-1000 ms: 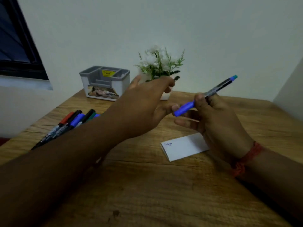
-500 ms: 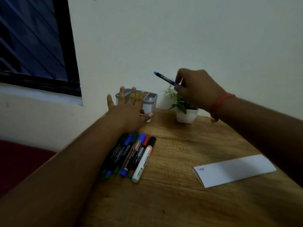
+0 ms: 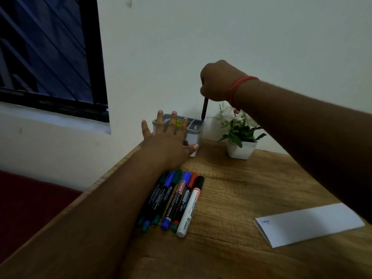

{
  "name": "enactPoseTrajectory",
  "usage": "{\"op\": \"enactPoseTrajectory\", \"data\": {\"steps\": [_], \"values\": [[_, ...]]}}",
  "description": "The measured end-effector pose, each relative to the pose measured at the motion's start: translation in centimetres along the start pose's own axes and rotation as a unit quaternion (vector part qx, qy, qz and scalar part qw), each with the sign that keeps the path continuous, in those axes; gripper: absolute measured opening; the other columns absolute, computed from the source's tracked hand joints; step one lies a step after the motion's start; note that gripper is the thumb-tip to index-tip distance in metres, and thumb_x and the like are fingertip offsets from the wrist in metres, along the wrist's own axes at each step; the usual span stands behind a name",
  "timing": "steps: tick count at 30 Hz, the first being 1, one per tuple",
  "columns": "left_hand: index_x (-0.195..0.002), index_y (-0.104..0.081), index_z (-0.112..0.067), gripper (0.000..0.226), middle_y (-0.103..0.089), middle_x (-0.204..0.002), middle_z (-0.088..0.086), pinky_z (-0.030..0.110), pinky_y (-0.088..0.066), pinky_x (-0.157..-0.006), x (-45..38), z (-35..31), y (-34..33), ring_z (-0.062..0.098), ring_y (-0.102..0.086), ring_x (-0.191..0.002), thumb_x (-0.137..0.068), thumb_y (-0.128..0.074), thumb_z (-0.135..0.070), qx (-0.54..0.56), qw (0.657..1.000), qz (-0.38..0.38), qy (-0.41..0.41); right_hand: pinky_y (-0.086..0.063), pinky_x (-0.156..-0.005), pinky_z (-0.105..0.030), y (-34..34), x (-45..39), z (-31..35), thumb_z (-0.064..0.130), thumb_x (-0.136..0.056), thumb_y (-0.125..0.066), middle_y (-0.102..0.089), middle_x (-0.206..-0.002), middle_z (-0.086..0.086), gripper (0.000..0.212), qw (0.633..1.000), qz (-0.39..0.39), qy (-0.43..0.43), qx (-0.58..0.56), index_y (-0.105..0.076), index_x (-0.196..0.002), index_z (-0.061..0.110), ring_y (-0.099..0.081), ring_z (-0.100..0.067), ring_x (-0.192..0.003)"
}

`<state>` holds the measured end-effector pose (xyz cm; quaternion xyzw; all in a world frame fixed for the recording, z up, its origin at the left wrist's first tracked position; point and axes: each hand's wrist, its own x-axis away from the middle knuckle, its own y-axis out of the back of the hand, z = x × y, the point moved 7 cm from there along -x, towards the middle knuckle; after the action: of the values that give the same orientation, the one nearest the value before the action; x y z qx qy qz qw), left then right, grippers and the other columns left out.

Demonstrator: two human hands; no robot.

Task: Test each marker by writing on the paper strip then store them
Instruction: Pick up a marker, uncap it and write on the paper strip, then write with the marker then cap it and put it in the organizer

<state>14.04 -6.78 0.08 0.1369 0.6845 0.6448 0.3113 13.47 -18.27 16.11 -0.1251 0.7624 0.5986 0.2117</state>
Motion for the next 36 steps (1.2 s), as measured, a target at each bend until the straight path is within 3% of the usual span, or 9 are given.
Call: {"op": "enactPoseTrajectory", "data": {"steps": [8, 14, 17, 21, 25, 28, 31, 33, 36], "values": [[-0.151, 0.018, -0.032, 0.082, 0.03, -0.157, 0.003, 0.07, 0.011, -0.108, 0.1, -0.3, 0.3, 0.034, 0.035, -0.139, -0.089, -0.016, -0.074, 0.002, 1.0, 0.001, 0.001, -0.044, -0.069, -0.031, -3.8, -0.9, 0.8, 0.011, -0.089, -0.051, -0.066, -0.098, -0.014, 0.007, 0.997, 0.073, 0.0, 0.0, -0.058, -0.086, 0.01, -0.054, -0.027, -0.081], [-0.15, 0.019, -0.033, 0.082, 0.031, -0.157, 0.002, 0.07, 0.01, -0.108, 0.1, -0.3, 0.4, 0.033, 0.036, -0.139, -0.088, -0.016, -0.075, 0.002, 1.0, -0.001, 0.002, -0.048, -0.071, -0.034, -6.6, -0.9, 0.0, 0.014, -0.092, -0.061, -0.068, -0.108, -0.015, 0.015, 0.994, 0.11, -0.009, 0.022, -0.063, -0.105, 0.006, -0.057, -0.027, -0.084], [-0.15, 0.019, -0.032, 0.082, 0.03, -0.157, 0.003, 0.07, 0.01, -0.108, 0.2, -0.3, 0.6, 0.033, 0.035, -0.139, -0.088, -0.017, -0.074, 0.001, 1.0, -0.004, -0.002, -0.045, -0.072, -0.035, -5.5, -0.6, -0.9, 0.014, -0.094, -0.059, -0.064, -0.113, -0.015, 0.023, 0.996, 0.077, -0.019, 0.034, -0.056, -0.115, 0.007, -0.056, -0.027, -0.089], [-0.15, 0.019, -0.031, 0.084, 0.03, -0.157, 0.004, 0.07, 0.009, -0.108, 0.1, -0.3, 1.2, 0.034, 0.034, -0.139, -0.088, -0.018, -0.074, -0.013, 1.0, -0.02, -0.004, -0.054, -0.082, -0.042, -1.4, 2.2, -0.7, 0.021, -0.093, -0.061, -0.059, -0.12, -0.016, 0.037, 0.997, -0.058, 0.012, 0.047, -0.051, -0.126, 0.009, -0.06, -0.035, -0.102], [-0.151, 0.019, -0.031, 0.087, 0.028, -0.158, 0.003, 0.07, 0.01, -0.108, 0.3, -0.4, 2.0, 0.034, 0.034, -0.139, -0.088, -0.022, -0.075, -0.027, 0.999, -0.035, -0.013, -0.055, -0.078, -0.042, 2.3, 8.7, 0.0, 0.023, -0.093, -0.062, -0.059, -0.118, -0.01, 0.038, 0.985, -0.156, 0.071, 0.009, -0.051, -0.129, 0.012, -0.06, -0.03, -0.1], [-0.151, 0.018, -0.031, 0.089, 0.027, -0.158, 0.003, 0.07, 0.01, -0.108, 0.6, -0.3, 2.5, 0.034, 0.033, -0.14, -0.087, -0.024, -0.076, -0.023, 0.999, -0.038, -0.017, -0.054, -0.073, -0.039, 3.3, 15.2, -0.3, 0.027, -0.093, -0.061, -0.059, -0.116, -0.005, 0.038, 0.982, -0.159, 0.096, -0.025, -0.053, -0.128, 0.016, -0.061, -0.024, -0.097], [-0.151, 0.016, -0.032, 0.089, 0.024, -0.159, 0.002, 0.07, 0.008, -0.109, 1.1, -0.8, 3.1, 0.034, 0.031, -0.141, -0.087, -0.027, -0.075, -0.029, 0.999, -0.033, -0.028, -0.052, -0.069, -0.032, 2.6, 21.1, -1.4, 0.033, -0.093, -0.058, -0.059, -0.114, -0.001, 0.038, 0.989, -0.106, 0.091, -0.039, -0.054, -0.127, 0.017, -0.059, -0.016, -0.091], [-0.153, 0.002, -0.033, 0.084, 0.009, -0.163, 0.001, 0.068, 0.007, -0.11, 1.6, -1.8, 4.0, 0.032, 0.018, -0.147, -0.088, -0.035, -0.071, -0.035, 0.997, -0.033, -0.052, -0.049, -0.067, -0.026, 1.6, 24.2, -2.5, 0.038, -0.091, -0.056, -0.058, -0.114, 0.003, 0.041, 0.995, -0.055, 0.077, -0.04, -0.053, -0.128, 0.02, -0.052, -0.008, -0.085], [-0.138, -0.046, -0.034, 0.052, -0.05, -0.143, -0.005, 0.058, -0.002, -0.115, 2.6, -3.4, 6.0, 0.02, -0.038, -0.137, -0.09, -0.055, -0.049, 0.037, 0.989, -0.059, -0.13, -0.044, -0.062, -0.02, 0.4, 27.4, -4.3, 0.044, -0.09, -0.054, -0.058, -0.113, 0.009, 0.041, 0.998, -0.002, 0.052, -0.047, -0.053, -0.127, 0.027, -0.048, -0.001, -0.078]]}}
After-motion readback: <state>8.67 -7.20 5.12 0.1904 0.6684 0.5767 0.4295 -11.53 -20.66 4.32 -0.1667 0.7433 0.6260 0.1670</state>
